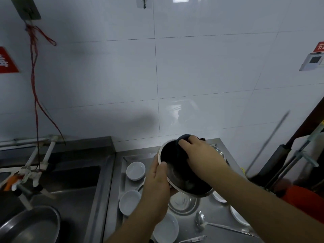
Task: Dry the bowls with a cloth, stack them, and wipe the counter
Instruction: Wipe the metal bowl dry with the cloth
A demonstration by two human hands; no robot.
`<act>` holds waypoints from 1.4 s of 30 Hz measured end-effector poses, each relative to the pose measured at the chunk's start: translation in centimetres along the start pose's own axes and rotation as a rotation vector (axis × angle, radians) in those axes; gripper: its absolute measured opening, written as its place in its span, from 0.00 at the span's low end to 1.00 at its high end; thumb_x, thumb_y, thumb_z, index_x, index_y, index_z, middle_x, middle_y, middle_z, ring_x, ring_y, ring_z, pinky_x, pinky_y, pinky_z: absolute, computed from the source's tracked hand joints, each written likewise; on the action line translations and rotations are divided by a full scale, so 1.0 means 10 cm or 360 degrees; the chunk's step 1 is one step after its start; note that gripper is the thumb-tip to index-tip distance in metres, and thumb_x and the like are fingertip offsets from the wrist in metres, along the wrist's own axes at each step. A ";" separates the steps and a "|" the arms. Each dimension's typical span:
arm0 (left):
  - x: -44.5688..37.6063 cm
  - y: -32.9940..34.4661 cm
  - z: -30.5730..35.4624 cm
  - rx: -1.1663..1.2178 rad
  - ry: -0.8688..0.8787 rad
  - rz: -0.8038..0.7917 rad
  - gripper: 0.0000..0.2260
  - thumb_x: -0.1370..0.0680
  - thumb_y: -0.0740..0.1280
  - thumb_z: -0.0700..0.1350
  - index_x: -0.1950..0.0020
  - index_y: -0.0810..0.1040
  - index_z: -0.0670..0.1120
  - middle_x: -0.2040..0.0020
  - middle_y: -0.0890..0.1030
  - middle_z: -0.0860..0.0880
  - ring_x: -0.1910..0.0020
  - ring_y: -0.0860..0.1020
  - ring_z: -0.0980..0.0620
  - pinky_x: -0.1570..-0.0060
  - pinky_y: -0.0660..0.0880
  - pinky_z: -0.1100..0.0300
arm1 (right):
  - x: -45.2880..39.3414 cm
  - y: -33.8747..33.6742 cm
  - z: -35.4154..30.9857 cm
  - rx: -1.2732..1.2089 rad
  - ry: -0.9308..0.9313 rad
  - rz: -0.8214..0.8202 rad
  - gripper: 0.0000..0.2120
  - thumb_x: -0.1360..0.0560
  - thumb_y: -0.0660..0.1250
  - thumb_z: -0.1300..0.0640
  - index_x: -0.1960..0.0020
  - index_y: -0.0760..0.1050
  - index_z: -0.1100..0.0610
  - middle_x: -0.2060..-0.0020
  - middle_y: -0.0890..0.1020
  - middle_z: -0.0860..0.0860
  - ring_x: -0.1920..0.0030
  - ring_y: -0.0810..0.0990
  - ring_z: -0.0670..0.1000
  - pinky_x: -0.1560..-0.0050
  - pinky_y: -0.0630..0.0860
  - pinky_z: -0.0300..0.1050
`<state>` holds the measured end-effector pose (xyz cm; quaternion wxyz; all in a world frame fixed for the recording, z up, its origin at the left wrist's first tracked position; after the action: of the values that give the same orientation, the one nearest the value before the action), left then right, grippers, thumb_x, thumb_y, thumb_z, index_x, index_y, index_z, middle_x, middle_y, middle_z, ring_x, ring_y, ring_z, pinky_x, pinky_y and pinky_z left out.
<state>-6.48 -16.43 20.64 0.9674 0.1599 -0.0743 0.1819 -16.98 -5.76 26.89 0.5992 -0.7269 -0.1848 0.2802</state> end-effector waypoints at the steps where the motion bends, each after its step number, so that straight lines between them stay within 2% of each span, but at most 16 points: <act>1: 0.01 0.00 0.06 -0.0026 0.0054 0.0014 0.18 0.14 0.57 0.47 0.33 0.80 0.65 0.42 0.87 0.48 0.49 0.87 0.49 0.58 0.84 0.55 | 0.02 0.02 0.02 0.0077 0.0026 -0.0047 0.22 0.21 0.64 0.61 0.29 0.68 0.48 0.36 0.74 0.53 0.42 0.78 0.59 0.49 0.79 0.53; 6: 0.09 0.04 0.31 -0.0202 0.0323 0.0057 0.21 0.14 0.57 0.47 0.39 0.78 0.76 0.43 0.86 0.60 0.43 0.84 0.59 0.50 0.81 0.67 | 0.11 0.04 -0.01 0.0221 0.0072 -0.0404 0.14 0.25 0.66 0.54 0.40 0.79 0.50 0.49 0.82 0.52 0.47 0.83 0.57 0.52 0.77 0.48; 9: 0.12 0.05 0.34 -0.0280 0.0402 0.0028 0.22 0.12 0.55 0.44 0.32 0.75 0.72 0.40 0.84 0.60 0.39 0.82 0.60 0.45 0.80 0.68 | 0.21 0.01 -0.04 -0.0302 0.0072 -0.0773 0.15 0.29 0.70 0.47 0.42 0.80 0.43 0.55 0.84 0.44 0.51 0.83 0.49 0.58 0.76 0.40; 11: 0.15 0.08 0.35 -0.0292 0.0422 0.0006 0.19 0.14 0.56 0.48 0.27 0.73 0.67 0.35 0.83 0.58 0.35 0.81 0.58 0.36 0.79 0.60 | 0.32 0.00 -0.13 -0.0887 0.0057 -0.0921 0.15 0.29 0.71 0.49 0.43 0.80 0.38 0.54 0.85 0.42 0.52 0.84 0.45 0.57 0.79 0.36; 14: 0.20 0.11 0.27 -0.0261 0.0378 0.0025 0.23 0.20 0.58 0.54 0.24 0.73 0.62 0.34 0.83 0.57 0.34 0.80 0.58 0.30 0.77 0.51 | 0.39 0.02 -0.27 -0.1948 0.0145 -0.0705 0.21 0.28 0.70 0.60 0.40 0.83 0.40 0.46 0.87 0.46 0.44 0.86 0.47 0.48 0.82 0.38; 16: 0.22 0.12 0.19 -0.0254 0.0343 0.0051 0.23 0.20 0.58 0.55 0.24 0.73 0.63 0.33 0.82 0.57 0.33 0.80 0.57 0.29 0.76 0.48 | 0.35 0.08 -0.17 -0.2225 0.0336 -0.0304 0.21 0.26 0.70 0.64 0.41 0.83 0.42 0.48 0.88 0.48 0.45 0.87 0.49 0.47 0.83 0.42; 18: 0.23 0.13 0.12 -0.0265 0.0298 0.0051 0.23 0.20 0.58 0.55 0.24 0.73 0.65 0.31 0.81 0.57 0.31 0.79 0.55 0.29 0.76 0.45 | 0.30 0.06 -0.04 -0.1791 0.0396 0.0074 0.19 0.25 0.70 0.62 0.41 0.81 0.41 0.52 0.86 0.42 0.49 0.85 0.45 0.47 0.81 0.43; 20: 0.24 0.12 0.12 -0.0313 0.0325 0.0047 0.24 0.20 0.58 0.55 0.23 0.71 0.64 0.29 0.79 0.58 0.29 0.77 0.56 0.27 0.74 0.45 | 0.26 0.04 0.01 -0.1211 0.0427 0.0207 0.20 0.24 0.70 0.59 0.35 0.76 0.43 0.52 0.82 0.37 0.52 0.81 0.43 0.47 0.77 0.42; 23: 0.26 0.15 0.22 -0.0473 0.0497 -0.0016 0.24 0.17 0.58 0.51 0.21 0.69 0.64 0.27 0.77 0.63 0.26 0.73 0.61 0.24 0.70 0.52 | 0.24 0.19 0.07 -0.1077 0.0586 0.0053 0.20 0.21 0.65 0.58 0.31 0.71 0.47 0.47 0.81 0.44 0.49 0.81 0.50 0.47 0.77 0.47; 25: 0.31 0.20 0.30 -0.0624 0.0644 -0.0084 0.25 0.16 0.58 0.46 0.22 0.68 0.68 0.27 0.75 0.66 0.26 0.71 0.64 0.25 0.69 0.62 | 0.31 0.36 0.10 -0.1577 0.0916 -0.0137 0.16 0.20 0.61 0.57 0.34 0.74 0.50 0.48 0.84 0.51 0.48 0.84 0.55 0.45 0.81 0.54; 28: 0.37 0.24 0.31 -0.0798 0.0818 -0.0190 0.28 0.16 0.57 0.39 0.21 0.68 0.64 0.26 0.76 0.63 0.25 0.71 0.60 0.29 0.69 0.68 | 0.45 0.54 0.03 -0.2685 0.1479 -0.0416 0.16 0.22 0.61 0.54 0.43 0.83 0.60 0.55 0.89 0.59 0.56 0.89 0.58 0.58 0.85 0.52; 31: 0.35 0.18 0.24 -0.0942 0.0865 -0.0253 0.28 0.17 0.58 0.42 0.19 0.65 0.61 0.25 0.74 0.59 0.24 0.70 0.54 0.27 0.70 0.59 | 0.41 0.46 -0.06 -0.3155 0.1357 -0.0638 0.32 0.20 0.60 0.39 0.44 0.86 0.66 0.43 0.86 0.64 0.47 0.88 0.62 0.54 0.86 0.56; 33: 0.31 0.14 0.18 -0.1158 0.0803 -0.0303 0.28 0.18 0.58 0.49 0.19 0.62 0.68 0.26 0.72 0.60 0.27 0.71 0.58 0.30 0.73 0.59 | 0.41 0.42 -0.05 -0.3112 0.1317 -0.0624 0.36 0.22 0.65 0.32 0.42 0.85 0.66 0.42 0.86 0.65 0.45 0.87 0.64 0.52 0.86 0.58; 38: 0.23 0.07 0.20 -0.1476 0.0744 -0.0471 0.29 0.20 0.59 0.59 0.22 0.54 0.77 0.16 0.57 0.59 0.20 0.60 0.63 0.25 0.67 0.59 | 0.43 0.41 -0.02 -0.3109 0.1366 -0.0391 0.18 0.22 0.71 0.50 0.43 0.80 0.65 0.55 0.88 0.62 0.59 0.89 0.61 0.62 0.85 0.55; 40: 0.20 0.00 0.27 -0.1461 0.0728 -0.0389 0.34 0.23 0.64 0.63 0.21 0.51 0.76 0.16 0.53 0.63 0.18 0.56 0.62 0.26 0.64 0.61 | 0.45 0.40 -0.02 -0.3141 0.1353 -0.0297 0.17 0.23 0.71 0.53 0.41 0.81 0.64 0.53 0.87 0.62 0.58 0.88 0.61 0.60 0.86 0.55; 42: 0.18 -0.14 0.35 -0.1284 0.0667 -0.0115 0.34 0.25 0.67 0.65 0.22 0.56 0.73 0.21 0.57 0.69 0.24 0.60 0.69 0.34 0.66 0.69 | 0.46 0.39 0.01 -0.3190 0.1338 -0.0183 0.20 0.24 0.72 0.52 0.38 0.80 0.64 0.49 0.87 0.64 0.53 0.88 0.63 0.54 0.85 0.57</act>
<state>-4.62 -18.27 23.91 0.9522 -0.2674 0.0637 0.1331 -13.74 -3.70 22.20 -0.2385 -0.9133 -0.1432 -0.2974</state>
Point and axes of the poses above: each hand's wrist, its own x-axis away from the middle knuckle, its own y-axis out of the palm, z = x × y, the point moved 8 cm from there along -x, towards the middle knuckle
